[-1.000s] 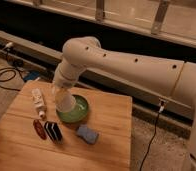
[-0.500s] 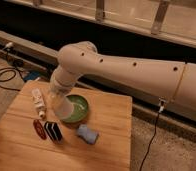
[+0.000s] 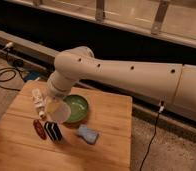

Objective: Place the ceramic cup over the eraser

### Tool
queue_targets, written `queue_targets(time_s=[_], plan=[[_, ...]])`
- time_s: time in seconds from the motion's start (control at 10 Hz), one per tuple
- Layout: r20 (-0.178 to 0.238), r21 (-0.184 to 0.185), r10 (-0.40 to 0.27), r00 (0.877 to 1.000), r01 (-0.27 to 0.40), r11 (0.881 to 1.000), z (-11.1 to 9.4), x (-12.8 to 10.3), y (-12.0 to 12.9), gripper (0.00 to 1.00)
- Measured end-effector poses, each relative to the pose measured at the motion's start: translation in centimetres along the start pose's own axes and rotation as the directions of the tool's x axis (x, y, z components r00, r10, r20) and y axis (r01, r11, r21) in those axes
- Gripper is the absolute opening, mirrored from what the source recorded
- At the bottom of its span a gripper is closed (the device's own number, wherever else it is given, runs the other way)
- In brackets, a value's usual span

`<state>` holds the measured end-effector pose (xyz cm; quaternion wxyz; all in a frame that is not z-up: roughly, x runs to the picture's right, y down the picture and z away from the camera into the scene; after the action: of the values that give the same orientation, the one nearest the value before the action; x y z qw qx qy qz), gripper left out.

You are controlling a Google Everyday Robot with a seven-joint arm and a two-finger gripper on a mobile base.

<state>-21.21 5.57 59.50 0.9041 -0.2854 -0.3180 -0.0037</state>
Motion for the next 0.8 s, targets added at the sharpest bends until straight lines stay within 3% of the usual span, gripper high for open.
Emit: queue_targets(time_s=[0.4,0.8], plan=[[0.059,-0.049,-0.019,0.998,0.022,0.999,2.5,-0.9,0.4,0.00],[0.066,-0.055,-0.020,0.998,0.023,0.998,2.7,-1.0,0.5,0.00]])
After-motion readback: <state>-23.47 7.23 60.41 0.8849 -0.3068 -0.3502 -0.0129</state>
